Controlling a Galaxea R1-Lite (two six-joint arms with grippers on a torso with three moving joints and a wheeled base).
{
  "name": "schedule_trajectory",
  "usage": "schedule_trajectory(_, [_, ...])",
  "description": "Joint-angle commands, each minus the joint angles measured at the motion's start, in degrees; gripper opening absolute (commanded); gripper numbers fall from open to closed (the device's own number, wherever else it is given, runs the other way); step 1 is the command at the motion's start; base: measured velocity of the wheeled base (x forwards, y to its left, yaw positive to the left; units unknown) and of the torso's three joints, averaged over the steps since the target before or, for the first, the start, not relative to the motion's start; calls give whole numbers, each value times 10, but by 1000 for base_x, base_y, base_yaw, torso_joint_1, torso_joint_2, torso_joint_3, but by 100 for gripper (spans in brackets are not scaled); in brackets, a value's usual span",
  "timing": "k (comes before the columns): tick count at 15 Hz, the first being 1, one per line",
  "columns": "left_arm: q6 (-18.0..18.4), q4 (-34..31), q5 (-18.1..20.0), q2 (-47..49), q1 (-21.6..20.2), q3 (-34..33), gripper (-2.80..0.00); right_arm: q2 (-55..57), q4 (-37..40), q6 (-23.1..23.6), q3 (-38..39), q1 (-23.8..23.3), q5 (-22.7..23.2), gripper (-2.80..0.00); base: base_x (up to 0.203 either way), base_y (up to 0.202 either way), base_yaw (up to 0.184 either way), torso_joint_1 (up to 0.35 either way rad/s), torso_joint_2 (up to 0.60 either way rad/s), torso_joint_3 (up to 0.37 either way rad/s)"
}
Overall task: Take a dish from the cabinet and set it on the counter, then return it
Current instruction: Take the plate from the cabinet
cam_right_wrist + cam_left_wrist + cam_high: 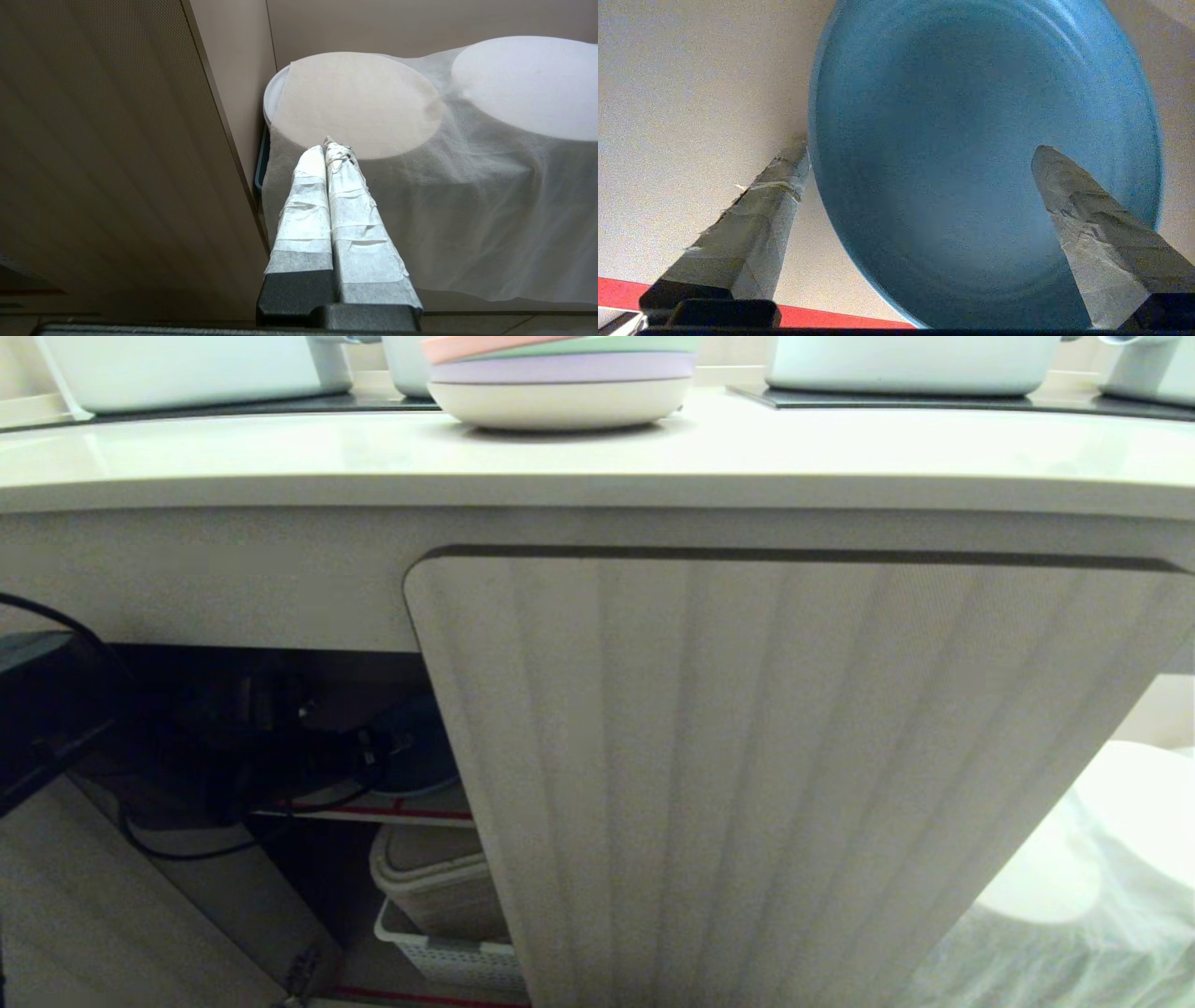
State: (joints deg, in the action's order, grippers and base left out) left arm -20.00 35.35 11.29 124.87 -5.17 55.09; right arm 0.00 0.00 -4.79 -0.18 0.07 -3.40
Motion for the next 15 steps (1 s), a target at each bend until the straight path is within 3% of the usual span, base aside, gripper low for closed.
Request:
schedule_trajectory(1, [-1, 3, 0, 5, 0, 0, 0, 0, 0, 0, 0, 0, 0, -280, 0, 0, 0, 0, 0, 0])
schedule_trajectory(7, [2, 7, 0, 6, 0, -1, 0, 0, 0, 0, 0, 0, 0, -280, 0, 0, 0, 0, 0, 0])
schedule_trajectory(8, [2, 7, 0, 5, 0, 0, -280, 0, 0, 0, 0, 0, 0, -280, 0, 0, 0, 0, 0, 0])
schedule_trajectory(15, [1, 7, 0, 3, 0, 5, -280, 0, 0, 0, 0, 0, 0, -280, 0, 0, 0, 0, 0, 0])
